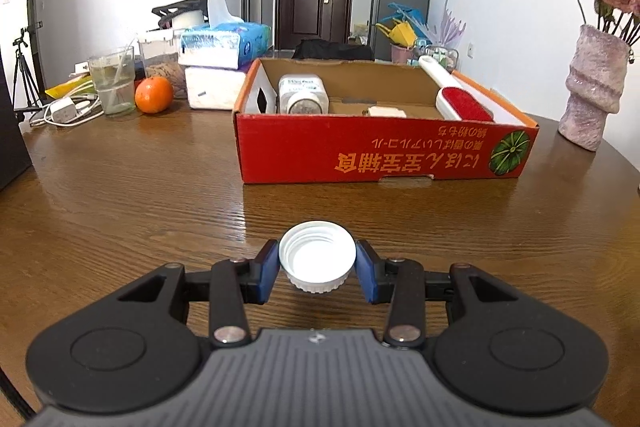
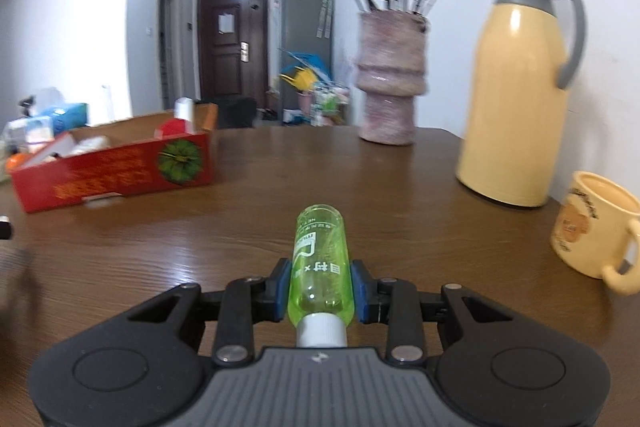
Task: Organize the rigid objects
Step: 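Carry the white cap and green spray bottle with both tools into the box, then open both tools to release the cap and green bottle in the box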
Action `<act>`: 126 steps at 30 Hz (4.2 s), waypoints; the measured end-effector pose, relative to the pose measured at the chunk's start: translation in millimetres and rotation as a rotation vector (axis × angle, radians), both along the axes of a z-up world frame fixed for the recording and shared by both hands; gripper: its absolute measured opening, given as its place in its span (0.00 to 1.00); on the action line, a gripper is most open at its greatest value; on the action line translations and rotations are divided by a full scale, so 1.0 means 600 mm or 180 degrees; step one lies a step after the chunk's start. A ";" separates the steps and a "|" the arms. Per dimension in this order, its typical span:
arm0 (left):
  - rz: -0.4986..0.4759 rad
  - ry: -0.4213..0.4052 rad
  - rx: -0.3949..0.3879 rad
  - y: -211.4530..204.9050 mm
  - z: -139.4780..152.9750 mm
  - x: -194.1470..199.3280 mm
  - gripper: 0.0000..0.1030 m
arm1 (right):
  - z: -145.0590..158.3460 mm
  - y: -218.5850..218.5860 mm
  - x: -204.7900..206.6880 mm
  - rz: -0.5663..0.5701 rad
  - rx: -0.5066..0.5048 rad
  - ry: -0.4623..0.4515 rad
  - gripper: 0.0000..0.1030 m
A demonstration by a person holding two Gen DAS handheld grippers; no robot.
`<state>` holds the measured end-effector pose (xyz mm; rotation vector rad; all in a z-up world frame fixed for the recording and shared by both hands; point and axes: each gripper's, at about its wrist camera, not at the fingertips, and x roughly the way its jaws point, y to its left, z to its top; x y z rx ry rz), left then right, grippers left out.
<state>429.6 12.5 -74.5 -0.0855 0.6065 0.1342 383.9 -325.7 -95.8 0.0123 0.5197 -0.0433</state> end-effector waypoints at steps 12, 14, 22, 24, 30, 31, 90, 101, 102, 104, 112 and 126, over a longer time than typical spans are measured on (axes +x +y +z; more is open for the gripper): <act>-0.0121 -0.0195 -0.0035 -0.009 0.045 -0.028 0.40 | 0.034 0.134 0.017 0.0467 0.0242 -0.0219 0.29; -0.0125 -0.0230 -0.0028 -0.010 0.052 -0.028 0.40 | 0.040 0.152 0.023 0.0522 0.0263 -0.0252 0.29; -0.0081 -0.0332 -0.0077 0.000 0.080 -0.008 0.40 | 0.057 0.200 0.045 0.0618 0.0366 -0.0386 0.29; -0.0064 -0.0360 -0.0079 0.002 0.085 -0.002 0.40 | 0.059 0.206 0.053 0.0629 0.0396 -0.0410 0.29; 0.0025 -0.0392 -0.0136 0.011 0.093 0.028 0.40 | 0.057 0.222 0.084 0.0635 0.0470 -0.0452 0.29; 0.0044 -0.0394 -0.0157 0.013 0.094 0.033 0.40 | 0.056 0.223 0.089 0.0634 0.0484 -0.0459 0.29; 0.0305 -0.0476 0.0085 0.034 0.089 0.351 0.40 | 0.055 0.314 0.439 0.1066 0.0397 -0.0697 0.29; 0.0423 -0.0276 0.0204 0.050 0.064 0.390 0.40 | 0.046 0.331 0.473 0.1070 0.0335 -0.0544 0.29; 0.0430 -0.0259 0.0218 0.052 0.062 0.392 0.40 | 0.045 0.332 0.475 0.1068 0.0334 -0.0536 0.29; 0.0436 -0.0232 0.0237 0.053 0.058 0.395 0.40 | 0.044 0.332 0.479 0.1069 0.0324 -0.0531 0.29; 0.0397 -0.0203 0.0241 0.053 0.054 0.394 0.54 | 0.038 0.338 0.482 0.1102 0.0235 -0.0431 0.30; 0.0534 -0.0347 0.0343 0.049 0.063 0.383 1.00 | 0.044 0.313 0.467 0.0828 0.0123 -0.0601 1.00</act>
